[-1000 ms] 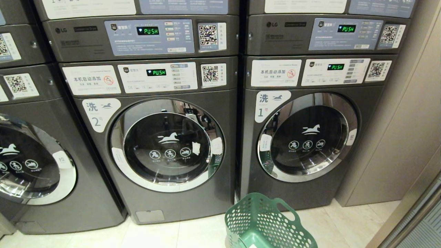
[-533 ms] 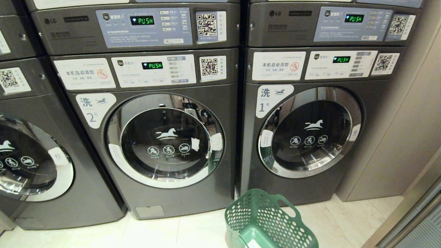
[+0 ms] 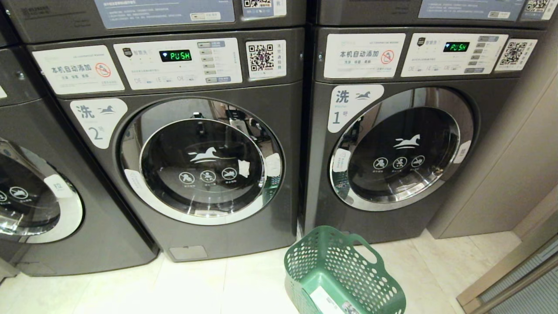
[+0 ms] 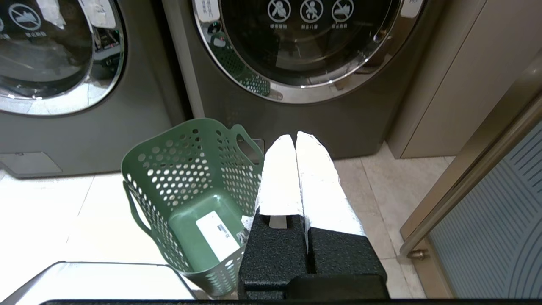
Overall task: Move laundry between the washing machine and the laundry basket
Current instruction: Open the lid of the washing machine
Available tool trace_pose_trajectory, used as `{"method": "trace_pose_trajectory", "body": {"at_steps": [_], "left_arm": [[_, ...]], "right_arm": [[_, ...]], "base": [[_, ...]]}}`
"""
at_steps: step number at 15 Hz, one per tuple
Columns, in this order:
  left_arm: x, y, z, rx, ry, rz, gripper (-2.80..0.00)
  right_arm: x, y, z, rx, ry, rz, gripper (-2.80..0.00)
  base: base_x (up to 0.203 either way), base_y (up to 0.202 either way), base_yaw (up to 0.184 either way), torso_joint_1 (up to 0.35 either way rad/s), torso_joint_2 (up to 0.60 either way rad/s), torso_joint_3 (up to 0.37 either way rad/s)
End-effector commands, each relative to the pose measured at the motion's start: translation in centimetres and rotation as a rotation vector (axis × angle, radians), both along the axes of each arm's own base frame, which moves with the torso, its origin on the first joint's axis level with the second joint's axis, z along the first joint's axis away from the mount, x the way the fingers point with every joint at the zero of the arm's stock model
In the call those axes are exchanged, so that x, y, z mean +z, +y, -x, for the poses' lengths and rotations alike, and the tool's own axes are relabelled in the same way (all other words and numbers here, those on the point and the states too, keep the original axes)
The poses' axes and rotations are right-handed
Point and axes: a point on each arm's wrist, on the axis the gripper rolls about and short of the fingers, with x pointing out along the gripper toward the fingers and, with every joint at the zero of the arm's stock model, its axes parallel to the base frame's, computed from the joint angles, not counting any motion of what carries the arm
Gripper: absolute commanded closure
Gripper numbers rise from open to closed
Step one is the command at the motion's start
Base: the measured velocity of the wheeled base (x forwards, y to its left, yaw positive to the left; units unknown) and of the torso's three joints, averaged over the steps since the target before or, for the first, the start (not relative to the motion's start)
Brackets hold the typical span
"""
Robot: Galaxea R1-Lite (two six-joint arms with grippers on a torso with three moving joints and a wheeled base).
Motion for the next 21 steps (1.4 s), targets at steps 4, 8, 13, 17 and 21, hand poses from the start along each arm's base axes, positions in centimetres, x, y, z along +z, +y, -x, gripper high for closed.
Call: {"method": "trace_pose_trajectory", "body": {"at_steps": [4,8,13,17,21], "left_arm": [[0.0,0.0,0.0,0.0,0.0,0.0,0.0],[0.0,0.0,0.0,0.0,0.0,0.001,0.0],[0.0,0.0,0.0,-0.001,-0.001,-0.001,0.0],[0.0,0.0,0.0,-0.006,-0.005,-0.009,0.0],[6.7,-0.3,2.3,-0.151,-0.193,-0.059,0.0]], "right_arm": [[0.0,0.0,0.0,-0.001,-0.001,0.0,0.0],[0.0,0.0,0.0,-0.001,-0.001,-0.002,0.0],[0.0,0.0,0.0,-0.001,-0.001,-0.002,0.0],[0.0,0.0,0.0,-0.002,-0.001,-0.003,0.0],[0.0,0.0,0.0,-0.004,-0.002,-0.011,0.0]], "base": [[0.0,0.0,0.0,0.004,0.0,-0.201],[0.0,0.0,0.0,0.007,0.0,-0.173],[0.0,0.0,0.0,0.003,0.0,-0.029],[0.0,0.0,0.0,0.0,0.0,0.0],[0.0,0.0,0.0,0.0,0.0,0.0]]}}
